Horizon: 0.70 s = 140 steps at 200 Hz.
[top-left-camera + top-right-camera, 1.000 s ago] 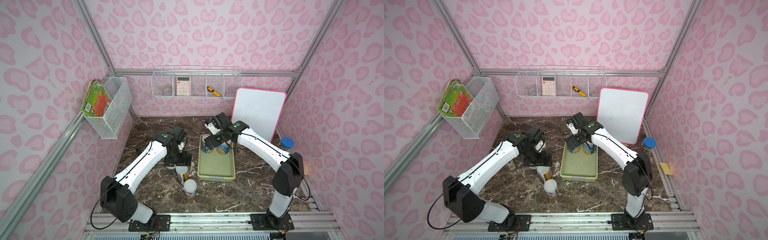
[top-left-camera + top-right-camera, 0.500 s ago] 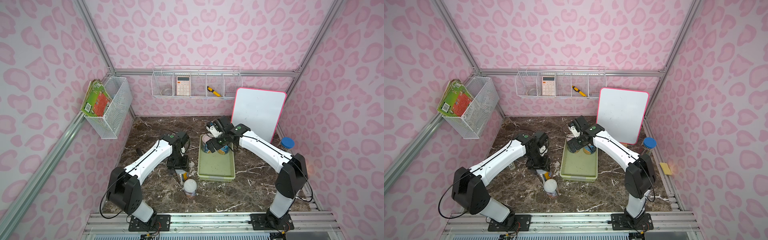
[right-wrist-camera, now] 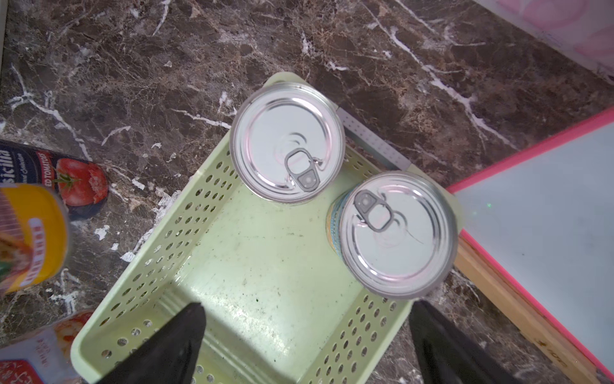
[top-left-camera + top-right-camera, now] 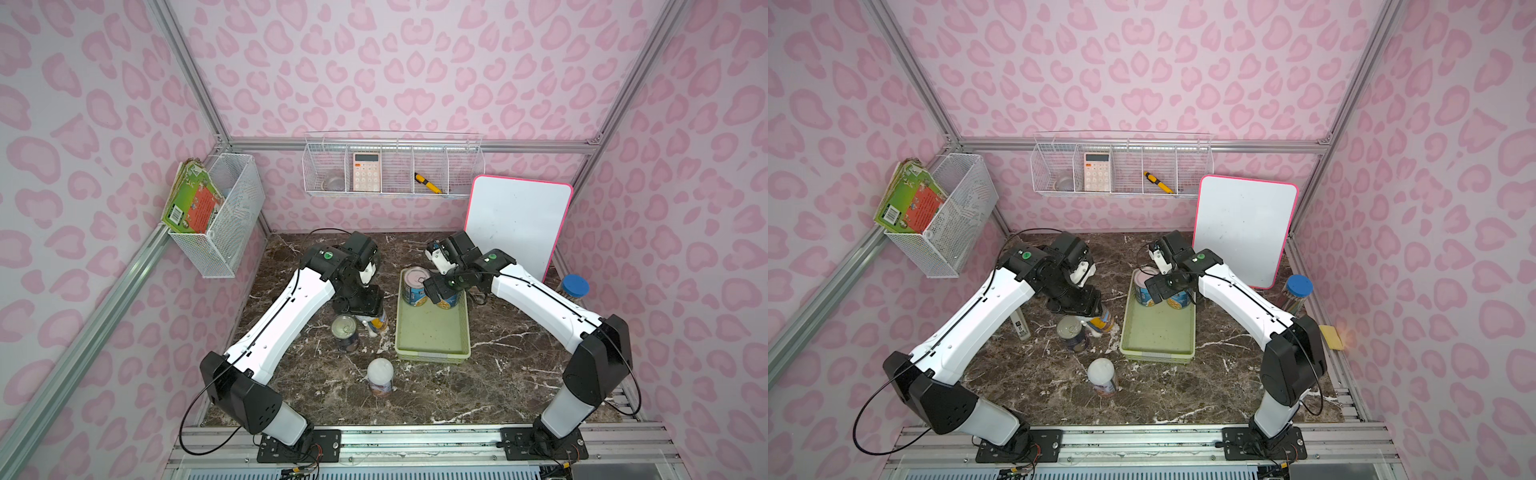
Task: Put the canned food in the basket
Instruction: Pick up the canned food from the center of the board, then place the canned food in the basket.
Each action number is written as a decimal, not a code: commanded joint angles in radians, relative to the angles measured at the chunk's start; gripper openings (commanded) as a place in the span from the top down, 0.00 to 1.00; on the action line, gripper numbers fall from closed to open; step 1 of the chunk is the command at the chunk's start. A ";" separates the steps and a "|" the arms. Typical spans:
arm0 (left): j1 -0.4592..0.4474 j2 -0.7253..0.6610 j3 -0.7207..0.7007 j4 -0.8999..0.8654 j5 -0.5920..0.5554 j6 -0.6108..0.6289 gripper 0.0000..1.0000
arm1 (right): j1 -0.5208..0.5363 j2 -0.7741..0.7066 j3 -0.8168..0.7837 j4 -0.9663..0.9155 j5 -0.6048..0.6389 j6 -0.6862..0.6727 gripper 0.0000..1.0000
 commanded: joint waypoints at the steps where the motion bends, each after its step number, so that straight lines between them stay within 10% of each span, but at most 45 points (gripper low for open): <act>1: -0.024 0.017 0.080 0.033 0.015 0.056 1.00 | -0.029 -0.028 -0.026 0.024 0.011 0.037 0.01; 140: -0.054 0.629 0.566 -0.110 0.030 0.181 1.00 | -0.118 -0.182 -0.223 0.125 -0.006 0.068 0.01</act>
